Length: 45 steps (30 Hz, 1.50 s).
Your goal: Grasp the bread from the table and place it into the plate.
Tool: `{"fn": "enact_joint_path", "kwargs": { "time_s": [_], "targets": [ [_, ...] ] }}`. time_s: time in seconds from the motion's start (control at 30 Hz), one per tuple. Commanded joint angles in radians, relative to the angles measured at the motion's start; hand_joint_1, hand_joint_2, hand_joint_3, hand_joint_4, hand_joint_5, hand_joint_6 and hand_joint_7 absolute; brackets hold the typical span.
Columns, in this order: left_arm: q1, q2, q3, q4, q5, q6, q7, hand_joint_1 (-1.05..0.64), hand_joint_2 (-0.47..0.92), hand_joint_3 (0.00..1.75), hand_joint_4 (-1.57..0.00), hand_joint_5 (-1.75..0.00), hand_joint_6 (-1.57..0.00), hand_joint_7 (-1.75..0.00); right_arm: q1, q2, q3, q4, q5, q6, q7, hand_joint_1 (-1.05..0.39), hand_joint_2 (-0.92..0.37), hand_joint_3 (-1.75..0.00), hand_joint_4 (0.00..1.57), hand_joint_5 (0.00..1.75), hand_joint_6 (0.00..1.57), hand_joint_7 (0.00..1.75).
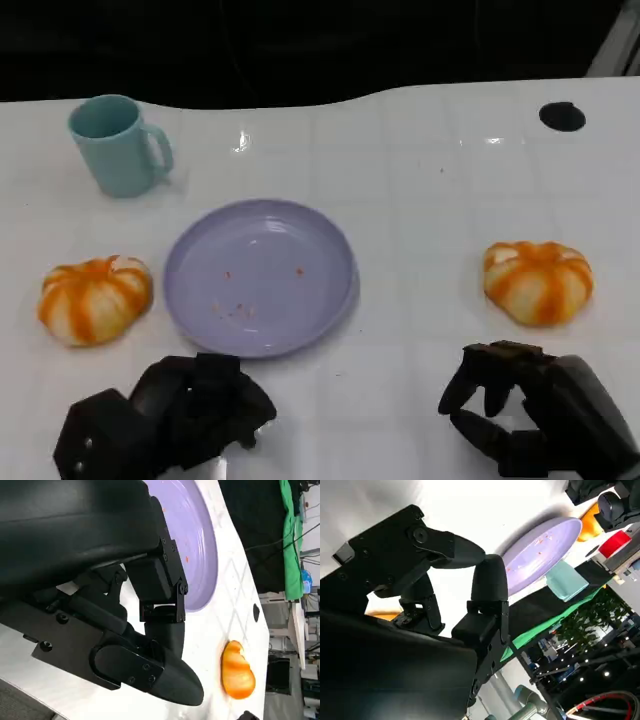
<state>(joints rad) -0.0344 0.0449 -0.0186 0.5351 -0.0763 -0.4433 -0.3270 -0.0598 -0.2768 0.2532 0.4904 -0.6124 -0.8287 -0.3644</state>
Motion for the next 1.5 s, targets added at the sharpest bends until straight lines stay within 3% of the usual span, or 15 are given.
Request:
{"fn": "enact_joint_path", "kwargs": {
  "time_s": [0.03, 0.13, 0.37, 0.4, 0.43, 0.5, 0.53, 0.57, 0.63, 0.77, 0.97, 1.23, 1.5],
  "targets": [
    [0.002, 0.017, 0.01, 0.0, -0.007, 0.007, -0.005, -1.0, 0.88, 0.0, -0.86, -1.55, -1.25, -0.76, 0.0, -0.014, -0.007, -0.005, 0.012, -0.003, -0.001, -0.3, -0.54, -0.87, 0.72, 1.61, 0.71, 1.23],
    [0.0, 0.016, 0.009, 0.0, -0.005, 0.01, -0.004, -1.0, 0.88, 0.0, -0.86, -1.54, -1.25, -0.76, 0.0, -0.01, -0.012, -0.003, 0.02, -0.011, -0.009, -0.31, -0.55, -0.87, 0.71, 1.59, 0.71, 1.2],
    [0.001, 0.014, 0.007, -0.002, 0.0, 0.008, 0.001, -1.01, 0.88, 0.0, -0.86, -1.55, -1.25, -0.76, 0.008, -0.001, -0.026, -0.022, 0.02, -0.013, -0.041, -0.29, -0.57, -0.83, 0.72, 1.43, 0.77, 0.89],
    [0.001, 0.013, 0.008, -0.003, -0.004, 0.011, -0.001, -1.01, 0.88, 0.0, -0.86, -1.56, -1.25, -0.77, 0.008, -0.004, -0.028, -0.031, 0.014, -0.01, -0.047, -0.3, -0.61, -0.78, 0.66, 1.34, 0.73, 0.82],
    [0.0, 0.011, 0.009, -0.004, -0.007, 0.014, -0.003, -1.01, 0.88, 0.0, -0.86, -1.56, -1.25, -0.77, 0.009, -0.007, -0.029, -0.038, 0.008, -0.005, -0.05, -0.32, -0.69, -0.62, 0.62, 1.15, 0.71, 0.7],
    [0.0, 0.011, 0.008, -0.004, -0.006, 0.016, -0.002, -1.01, 0.87, 0.0, -0.86, -1.56, -1.25, -0.76, 0.014, -0.015, -0.034, -0.066, 0.009, 0.008, -0.04, -0.34, -0.77, -0.46, 0.61, 0.99, 0.7, 0.6],
    [0.0, 0.012, 0.008, -0.004, -0.004, 0.016, -0.001, -1.01, 0.88, 0.0, -0.86, -1.56, -1.25, -0.76, 0.018, -0.019, -0.036, -0.084, 0.013, 0.017, -0.029, -0.39, -0.84, -0.29, 0.53, 0.77, 0.61, 0.47],
    [-0.001, 0.013, 0.007, -0.004, -0.002, 0.015, 0.001, -1.02, 0.88, 0.0, -0.86, -1.56, -1.26, -0.76, 0.021, -0.026, -0.041, -0.104, 0.016, 0.024, -0.017, -0.41, -0.88, -0.2, 0.49, 0.66, 0.56, 0.4],
    [-0.003, 0.012, 0.008, 0.004, -0.003, 0.006, -0.001, -1.02, 0.88, 0.0, -0.86, -1.56, -1.25, -0.76, 0.025, -0.037, -0.049, -0.137, 0.021, 0.042, 0.009, -0.45, -0.91, -0.11, 0.37, 0.5, 0.45, 0.27],
    [-0.006, 0.011, 0.008, 0.006, -0.006, 0.009, -0.003, -1.02, 0.88, 0.0, -0.86, -1.56, -1.26, -0.77, 0.025, -0.061, -0.064, -0.188, 0.014, 0.075, 0.047, -0.49, -0.92, -0.06, 0.16, 0.37, 0.31, 0.15],
    [-0.009, 0.009, 0.007, 0.009, -0.003, 0.009, -0.001, -1.01, 0.88, 0.0, -0.87, -1.56, -1.25, -0.77, 0.025, -0.119, -0.082, -0.303, -0.054, 0.193, 0.106, -0.54, -0.92, -0.01, 0.01, 0.3, 0.2, 0.03],
    [-0.01, 0.015, 0.009, 0.005, -0.005, 0.014, -0.005, -1.02, 0.88, 0.0, -0.87, -1.55, -1.26, -0.76, 0.01, -0.182, -0.084, -0.526, -0.213, 0.474, 0.293, -0.58, -0.87, 0.0, 0.0, 0.06, 0.14, 0.02],
    [-0.004, 0.015, 0.008, -0.004, 0.001, 0.012, 0.002, -1.02, 0.89, 0.0, -0.86, -1.55, -1.26, -0.77, -0.063, -0.189, -0.037, -0.532, -0.353, 0.629, 0.348, -0.53, -0.8, 0.0, 0.03, 0.12, 0.21, 0.04]
  ]
}}
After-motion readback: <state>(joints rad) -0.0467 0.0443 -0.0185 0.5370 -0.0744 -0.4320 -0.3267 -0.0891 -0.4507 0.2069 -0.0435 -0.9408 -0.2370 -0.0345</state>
